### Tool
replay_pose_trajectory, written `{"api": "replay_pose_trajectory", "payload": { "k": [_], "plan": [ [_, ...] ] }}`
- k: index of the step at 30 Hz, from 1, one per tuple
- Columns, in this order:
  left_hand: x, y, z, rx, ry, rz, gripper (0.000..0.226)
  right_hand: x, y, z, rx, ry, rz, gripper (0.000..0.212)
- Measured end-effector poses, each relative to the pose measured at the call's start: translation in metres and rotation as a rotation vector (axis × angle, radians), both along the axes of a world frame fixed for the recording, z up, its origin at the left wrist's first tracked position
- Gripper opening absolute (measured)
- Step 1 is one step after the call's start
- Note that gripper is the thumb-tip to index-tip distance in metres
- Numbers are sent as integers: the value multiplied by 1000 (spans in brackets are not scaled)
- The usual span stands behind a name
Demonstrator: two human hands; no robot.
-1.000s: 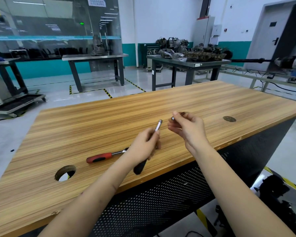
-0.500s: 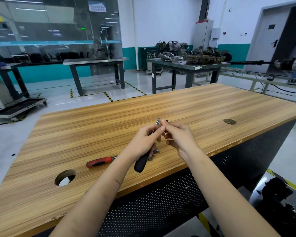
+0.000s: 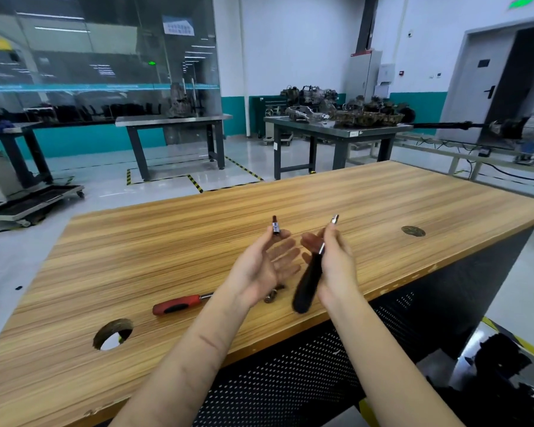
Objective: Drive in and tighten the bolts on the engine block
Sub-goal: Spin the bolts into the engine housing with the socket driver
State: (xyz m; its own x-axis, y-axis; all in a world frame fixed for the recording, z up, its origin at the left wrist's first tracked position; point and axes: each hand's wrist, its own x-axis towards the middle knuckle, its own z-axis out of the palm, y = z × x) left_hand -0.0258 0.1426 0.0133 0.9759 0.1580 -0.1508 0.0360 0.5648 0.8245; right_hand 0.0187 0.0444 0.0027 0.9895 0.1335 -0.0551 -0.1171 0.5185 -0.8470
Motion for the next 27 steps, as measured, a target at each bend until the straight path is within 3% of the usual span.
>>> {"api": "replay_pose_trajectory", "payload": {
  "k": [2,6,9,12,16,18,21,24,25,27],
  "plan": [
    [2,6,0,32,22,87,32,1,-6,-3,-194,-186,-74,26],
    [3,-2,-1,262,12,54,32,-3,0,0,-513,-407,52,24],
    [2,-6,1,363,-7,16,32,-1,2,5,-488,-376,126,26],
    [0,1,3,256,18,-100,39,0,-5,9,-389,-297,259,23],
    [0,1,-3,223,-2,-111,35,2,-7,11,-537,-348,292,25],
    [1,2,-4,116,-32,-75,28,2,-6,9,-555,-279,298,32],
    [5,10,-4,-65,-56,56,24,1,-10,8,-259,-41,340,26],
    [5,17,-7,-116,-81,139,16,-1,-16,11,-90,-36,352,26],
    [5,18,-8,-117,-78,155,15,-3,-16,12,-118,-76,354,26],
    [5,18,-8,-131,-68,189,15,-7,-17,12,-450,-287,321,23]
  ]
}}
